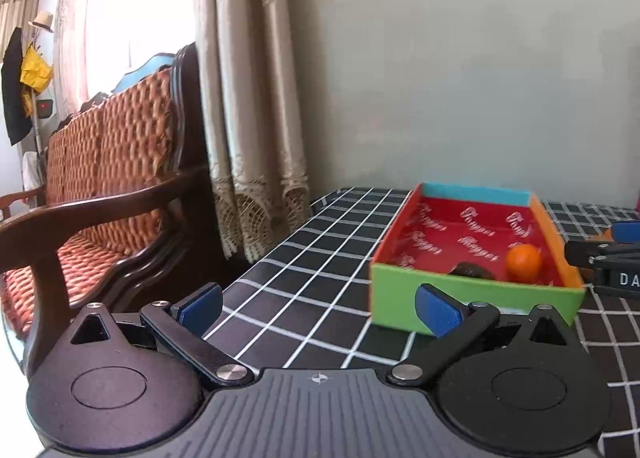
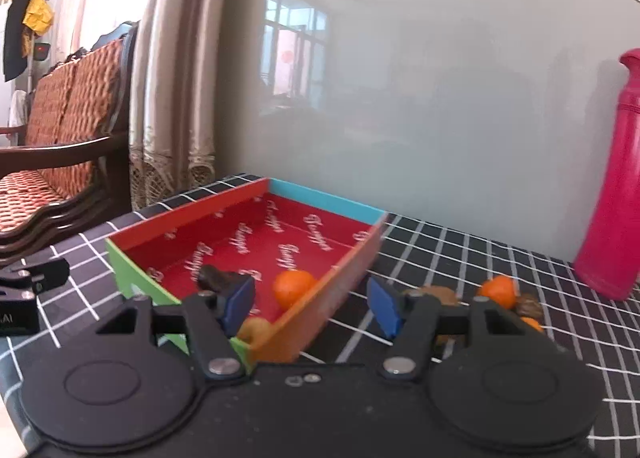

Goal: Organize fruits
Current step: 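Carry a mandarin orange into the box with the right gripper and release, then move both grippers back toward the remaining fruits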

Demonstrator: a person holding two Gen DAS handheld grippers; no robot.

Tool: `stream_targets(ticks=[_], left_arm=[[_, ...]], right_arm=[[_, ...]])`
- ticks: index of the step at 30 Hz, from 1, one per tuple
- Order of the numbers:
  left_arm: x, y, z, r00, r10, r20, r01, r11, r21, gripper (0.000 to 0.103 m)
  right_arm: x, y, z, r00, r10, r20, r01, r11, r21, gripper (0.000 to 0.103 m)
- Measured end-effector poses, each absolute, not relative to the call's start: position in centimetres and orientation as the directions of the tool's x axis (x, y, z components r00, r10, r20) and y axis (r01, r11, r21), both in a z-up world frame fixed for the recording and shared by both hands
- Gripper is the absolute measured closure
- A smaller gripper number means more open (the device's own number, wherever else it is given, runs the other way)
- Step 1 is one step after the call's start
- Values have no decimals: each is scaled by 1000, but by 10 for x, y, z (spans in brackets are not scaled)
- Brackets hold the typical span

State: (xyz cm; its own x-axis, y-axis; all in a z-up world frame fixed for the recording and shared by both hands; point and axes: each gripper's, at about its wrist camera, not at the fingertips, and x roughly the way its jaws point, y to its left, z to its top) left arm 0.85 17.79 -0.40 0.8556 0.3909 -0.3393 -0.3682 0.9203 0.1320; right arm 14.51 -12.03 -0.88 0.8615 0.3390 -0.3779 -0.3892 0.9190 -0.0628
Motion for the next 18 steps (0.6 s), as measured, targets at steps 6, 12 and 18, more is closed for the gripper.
stream_targets(ticks=[6,12,18], left_arm=[[17,153,-2,878,334,-344,-311,943,120,1],[26,119,0,907,249,-340,-227,968,104,1],[35,78,-1,926,162,-341,-136,986,100,1]], right_arm=[[145,-158,-2,898,264,-353,-305,950,-65,40],[145,-210,4,929,164,-331,-187,982,-38,39],[137,-253,5,942,88,-325,-109,993,-49,39]])
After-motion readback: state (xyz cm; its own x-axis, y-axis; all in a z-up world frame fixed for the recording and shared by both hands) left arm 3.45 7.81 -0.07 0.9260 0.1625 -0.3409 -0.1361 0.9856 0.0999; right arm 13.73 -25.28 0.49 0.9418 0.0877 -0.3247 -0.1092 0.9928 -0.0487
